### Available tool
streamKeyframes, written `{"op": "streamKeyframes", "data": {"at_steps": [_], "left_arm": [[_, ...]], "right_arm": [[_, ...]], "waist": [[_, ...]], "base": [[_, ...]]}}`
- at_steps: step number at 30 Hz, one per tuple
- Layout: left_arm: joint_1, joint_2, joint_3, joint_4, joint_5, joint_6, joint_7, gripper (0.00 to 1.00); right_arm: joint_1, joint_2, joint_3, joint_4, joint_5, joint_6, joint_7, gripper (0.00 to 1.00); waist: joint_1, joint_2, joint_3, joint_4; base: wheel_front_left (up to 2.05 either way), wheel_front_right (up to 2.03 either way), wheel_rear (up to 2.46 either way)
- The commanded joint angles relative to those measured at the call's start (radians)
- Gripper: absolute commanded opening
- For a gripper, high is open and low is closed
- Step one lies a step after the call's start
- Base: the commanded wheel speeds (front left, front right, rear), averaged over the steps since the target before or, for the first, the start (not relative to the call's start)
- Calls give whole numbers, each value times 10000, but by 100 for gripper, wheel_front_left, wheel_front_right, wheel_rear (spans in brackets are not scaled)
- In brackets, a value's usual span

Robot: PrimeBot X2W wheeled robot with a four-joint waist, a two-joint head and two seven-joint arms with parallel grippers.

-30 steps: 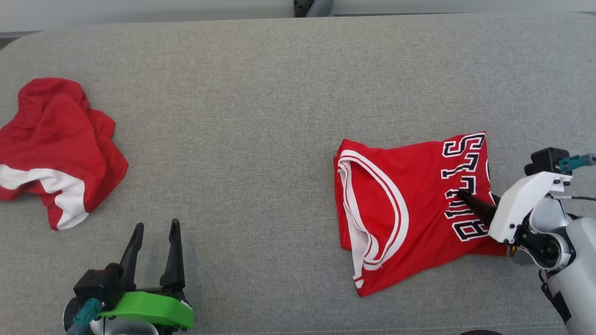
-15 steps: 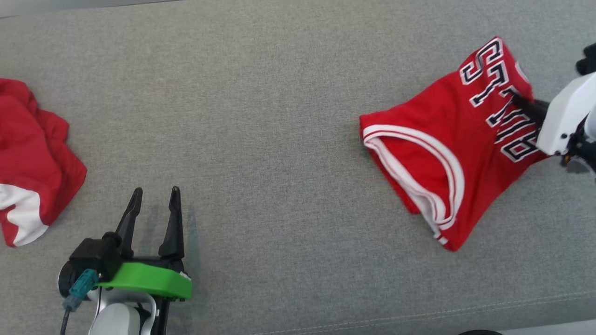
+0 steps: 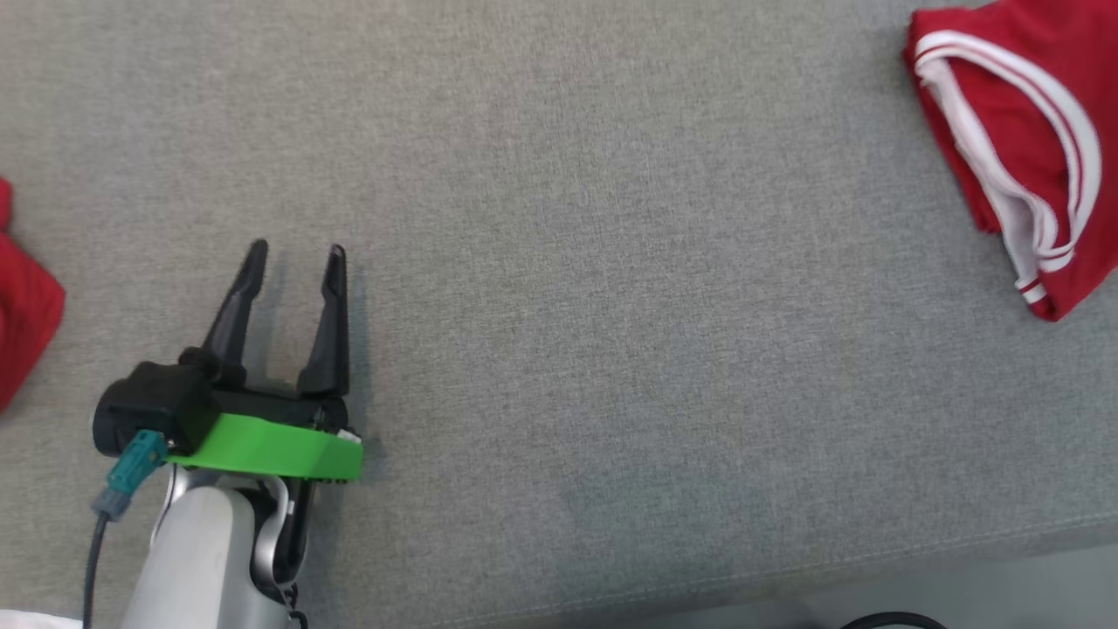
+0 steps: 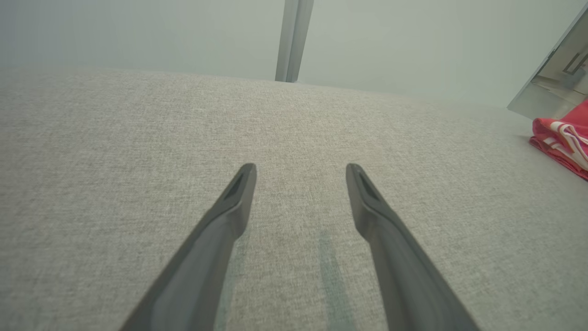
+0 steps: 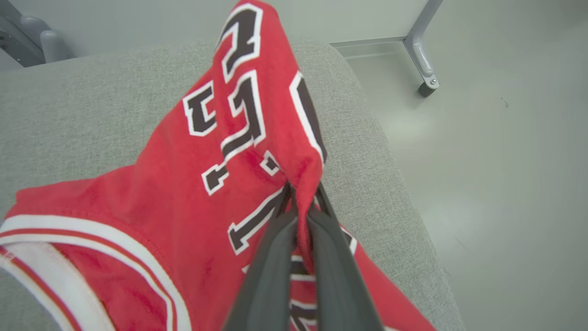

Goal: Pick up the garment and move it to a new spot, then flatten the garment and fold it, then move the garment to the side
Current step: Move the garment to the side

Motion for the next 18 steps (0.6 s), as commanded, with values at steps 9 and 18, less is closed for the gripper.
{"op": "streamKeyframes", "data": {"at_steps": [9,18], "left_arm": [[-156,333,150,-227,74,17,7,100],[134,182,356,-111,65,17,11,100]], "right_arm": [[-148,457,-2028,1522,-1911,-16,-1455,0],[-221,1032,-2560,1088,-4427,-14,-4797,100]], "waist": [[0,-1,944,-422],[0,-1,512,-406]], "base": [[0,0,0],[0,0,0]]}}
